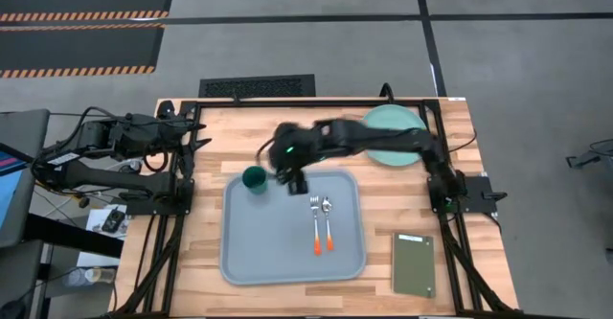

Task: Pick and place plate/cup/fork/spoon on tray
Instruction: Put the light blue plate on the gray tray to the bottom of the green cup

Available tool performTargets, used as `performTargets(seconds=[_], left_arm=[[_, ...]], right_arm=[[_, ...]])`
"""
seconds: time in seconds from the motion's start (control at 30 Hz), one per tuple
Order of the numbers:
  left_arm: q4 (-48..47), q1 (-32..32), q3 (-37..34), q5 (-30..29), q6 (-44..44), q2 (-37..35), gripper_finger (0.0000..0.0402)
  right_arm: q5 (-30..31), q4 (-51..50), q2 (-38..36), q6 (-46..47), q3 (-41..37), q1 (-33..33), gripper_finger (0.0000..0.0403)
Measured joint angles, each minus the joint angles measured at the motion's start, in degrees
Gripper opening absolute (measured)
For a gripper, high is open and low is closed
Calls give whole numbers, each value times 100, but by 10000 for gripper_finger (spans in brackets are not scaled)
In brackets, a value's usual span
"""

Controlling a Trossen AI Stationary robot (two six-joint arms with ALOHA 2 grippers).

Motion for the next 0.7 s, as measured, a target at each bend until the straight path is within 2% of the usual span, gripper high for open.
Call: performTargets(seconds=[0.2, 0.3, 0.33, 0.5, 0.63, 0.7], left_arm=[[0, 0, 0, 0, -13, 0, 177], [-1, 0, 0, 2, -107, -1, 177], [-1, 0, 0, 2, -125, 1, 177], [8, 0, -60, 2, -153, -3, 177], [115, 0, -218, 2, -151, -1, 177], [231, 0, -337, 4, -127, 0, 177]], right_arm=[[763, -1955, -883, 1217, 2, -284, 249], [1122, -3046, -1161, 2114, 0, -415, 249], [1305, -3091, -1236, 2439, -51, -436, 249], [1594, -2616, -2118, 2968, -1375, -334, 249], [2218, -2417, -2714, 3584, -3030, -157, 249], [2246, -2091, -3047, 3848, -3896, -107, 249]])
